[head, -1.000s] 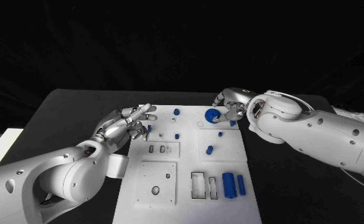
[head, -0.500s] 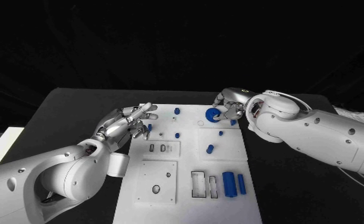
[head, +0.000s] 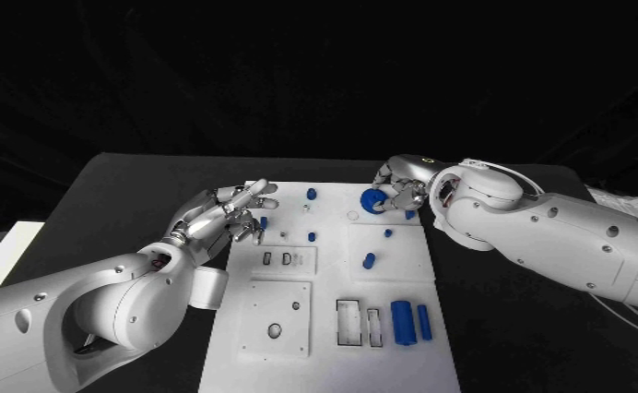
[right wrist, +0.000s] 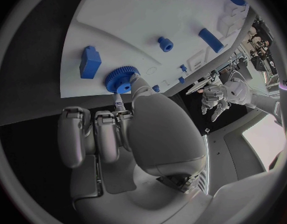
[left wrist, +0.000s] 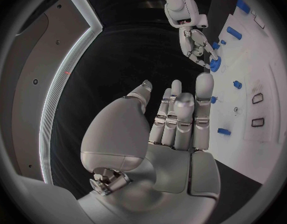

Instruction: Assemble the parts on the task board

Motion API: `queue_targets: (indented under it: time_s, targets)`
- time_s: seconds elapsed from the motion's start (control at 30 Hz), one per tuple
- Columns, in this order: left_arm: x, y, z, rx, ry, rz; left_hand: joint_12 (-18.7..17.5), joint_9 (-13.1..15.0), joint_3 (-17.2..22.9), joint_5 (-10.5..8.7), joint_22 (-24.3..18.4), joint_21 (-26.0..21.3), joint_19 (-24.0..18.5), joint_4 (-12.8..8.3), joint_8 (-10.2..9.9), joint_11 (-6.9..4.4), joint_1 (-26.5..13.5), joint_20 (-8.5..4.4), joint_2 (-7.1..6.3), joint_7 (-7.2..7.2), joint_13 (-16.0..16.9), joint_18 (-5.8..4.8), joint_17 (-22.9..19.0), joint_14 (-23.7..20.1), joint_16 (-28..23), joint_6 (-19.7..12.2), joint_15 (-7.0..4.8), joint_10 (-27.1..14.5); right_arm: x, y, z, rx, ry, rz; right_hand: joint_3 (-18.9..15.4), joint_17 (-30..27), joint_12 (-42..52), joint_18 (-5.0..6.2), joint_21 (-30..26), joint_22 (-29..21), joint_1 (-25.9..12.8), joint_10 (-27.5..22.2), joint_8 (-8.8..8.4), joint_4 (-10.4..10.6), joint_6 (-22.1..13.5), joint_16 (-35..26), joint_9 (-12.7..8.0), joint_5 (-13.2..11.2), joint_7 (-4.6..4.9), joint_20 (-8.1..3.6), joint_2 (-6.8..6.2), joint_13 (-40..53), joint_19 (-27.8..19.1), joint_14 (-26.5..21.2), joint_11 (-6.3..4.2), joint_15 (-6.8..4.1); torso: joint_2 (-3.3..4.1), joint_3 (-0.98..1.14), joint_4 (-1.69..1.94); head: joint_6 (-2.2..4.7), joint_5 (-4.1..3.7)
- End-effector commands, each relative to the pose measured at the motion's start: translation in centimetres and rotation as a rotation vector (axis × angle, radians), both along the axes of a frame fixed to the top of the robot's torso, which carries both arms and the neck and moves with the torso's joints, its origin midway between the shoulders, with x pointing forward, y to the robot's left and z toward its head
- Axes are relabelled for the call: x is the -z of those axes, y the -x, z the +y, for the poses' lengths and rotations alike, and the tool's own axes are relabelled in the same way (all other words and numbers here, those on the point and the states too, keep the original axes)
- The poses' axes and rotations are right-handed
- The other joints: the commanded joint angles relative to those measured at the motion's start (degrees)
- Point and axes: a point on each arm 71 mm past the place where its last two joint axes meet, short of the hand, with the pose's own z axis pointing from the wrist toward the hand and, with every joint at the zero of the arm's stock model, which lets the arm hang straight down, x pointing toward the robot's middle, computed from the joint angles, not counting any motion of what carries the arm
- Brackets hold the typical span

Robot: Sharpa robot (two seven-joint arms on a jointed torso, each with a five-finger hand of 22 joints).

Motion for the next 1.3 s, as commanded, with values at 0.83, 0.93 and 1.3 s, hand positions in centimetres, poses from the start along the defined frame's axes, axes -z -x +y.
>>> queue_targets:
  time_s: [0.83,0.93,1.3]
  targets:
    - [-0.1,0.1,-0.3,0.028,0.012,0.001,0.4,0.0,-0.2,-0.17,-0.2,-0.3,-0.4,-0.3,-0.2,-0.13,0.1,0.11,0.62,-0.01,0.1,1.16,-0.2,-0.4,-0.4,-0.5,-0.02,-0.5,-0.1,0.1,0.8,-0.038,-0.008,-0.075,7.3,11.5,1.5,-1.21,1.0,1.5,2.0,4.7,1.98,-6.1,8.6,0.5,0.3,-2.8,-2.43,-2.44,4.35,13.1,1.5,5.3,-2.5,-2.56,0.02,0.03,0.02,-0.21,0.09]
    - [-0.1,0.1,-0.3,0.029,0.013,0.001,0.4,0.0,-0.2,-0.17,-0.2,-0.3,-0.4,-0.3,-0.2,-0.13,0.1,0.11,0.62,-0.01,0.1,1.16,-0.2,-0.4,-0.4,-0.5,-0.02,-0.5,-0.2,0.3,1.0,-0.045,-0.022,-0.08,7.5,11.5,1.5,-1.24,1.0,1.6,0.4,4.7,1.67,-6.0,9.0,0.5,0.3,-1.8,-2.53,-2.54,3.93,13.2,1.5,5.3,-2.65,-2.53,-0.01,0.0,0.02,-0.22,0.19]
    - [-0.1,0.0,-0.3,0.032,0.014,0.002,0.4,0.0,-0.2,-0.16,-0.3,-0.3,-0.5,-0.3,-0.2,-0.12,0.1,0.13,0.69,0.01,0.1,1.18,-0.2,-0.4,-0.4,-0.6,-0.01,-0.6,-1.5,1.8,3.2,-0.105,-0.128,-0.146,6.7,11.9,1.6,-1.29,1.1,1.8,-4.6,4.8,0.56,-4.3,9.4,0.7,0.1,1.8,-2.49,-2.11,2.71,13.2,1.6,5.4,-2.69,-1.98,-0.01,-0.05,0.06,-0.09,0.61]
